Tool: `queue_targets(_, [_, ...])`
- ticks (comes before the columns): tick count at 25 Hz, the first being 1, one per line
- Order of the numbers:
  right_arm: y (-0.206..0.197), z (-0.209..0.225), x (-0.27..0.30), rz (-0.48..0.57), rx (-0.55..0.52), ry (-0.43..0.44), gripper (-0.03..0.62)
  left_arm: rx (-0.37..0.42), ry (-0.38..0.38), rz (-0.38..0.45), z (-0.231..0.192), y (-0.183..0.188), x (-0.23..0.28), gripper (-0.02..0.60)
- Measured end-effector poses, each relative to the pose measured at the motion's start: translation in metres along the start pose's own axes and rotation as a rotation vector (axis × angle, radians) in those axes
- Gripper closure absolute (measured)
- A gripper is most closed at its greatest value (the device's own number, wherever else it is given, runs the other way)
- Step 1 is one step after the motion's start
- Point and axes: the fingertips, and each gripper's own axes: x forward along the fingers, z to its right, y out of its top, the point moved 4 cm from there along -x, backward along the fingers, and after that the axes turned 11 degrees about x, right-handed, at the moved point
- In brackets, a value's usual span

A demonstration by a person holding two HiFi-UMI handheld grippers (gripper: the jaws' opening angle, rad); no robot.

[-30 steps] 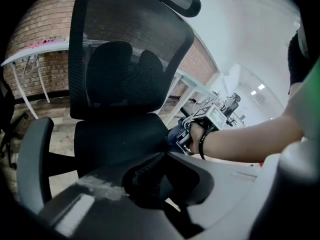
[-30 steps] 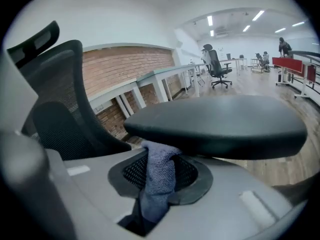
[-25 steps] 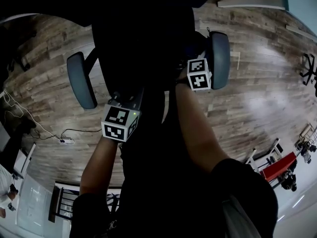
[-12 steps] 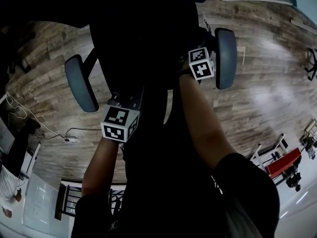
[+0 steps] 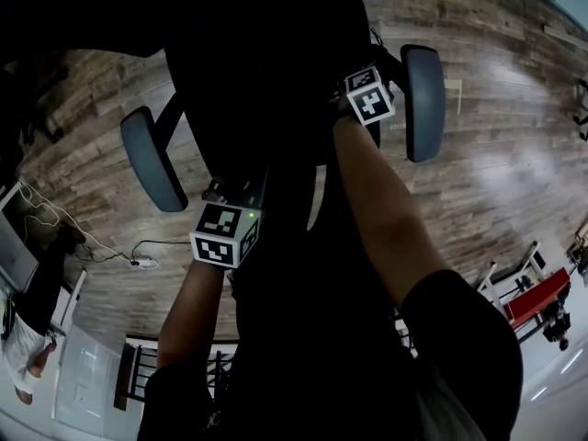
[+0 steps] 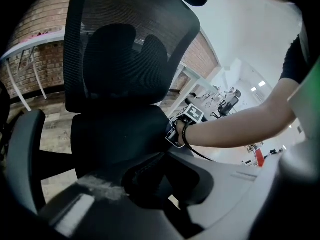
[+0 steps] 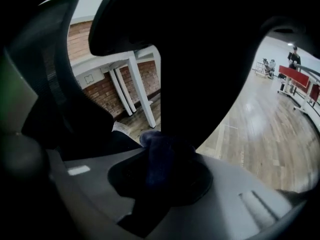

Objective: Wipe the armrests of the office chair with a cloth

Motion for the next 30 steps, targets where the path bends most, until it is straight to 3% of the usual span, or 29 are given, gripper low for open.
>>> queue_targets(5, [0.012,0.009,-0.021,0.04,0.181,-0.023,0.511,0.034,-0.006,0.019,0.004,0.018,-0.006,0.575])
queue_targets(9, [0.025,0.018,-0.047,0.082,0.244,-0.039,0.511,0.057,-0.01,0.033,0.009,0.031,-0.015,0.575])
queue_targets(13, [0.043,0.024,-0.082,0.12,0.203,0.018,0.511,0.064,-0.021,0.052,0.019,0.039,-0.027,0.575])
queue_targets(17, [0.04,0.029,-0.109,0.07,0.121,0.096,0.511,0.058,-0.02,0.071,0.025,0.04,-0.032,0.575])
queue_targets(21, [0.026,0.018,-0.134,-0.022,-0.01,0.227,0.511,0.049,-0.017,0.105,0.027,0.053,-0.029,0.575])
queue_targets(25, [0.036,-0.009,-0.162,-0.112,-0.22,0.44,0.513,0.066,-0.012,0.12,0.032,0.069,-0.027,0.575])
queue_targets(30, [0.066,-0.042,-0.186,-0.201,-0.826,0.741,0.516,0.063,-0.018,0.153,0.036,0.092,-0.031,0.575])
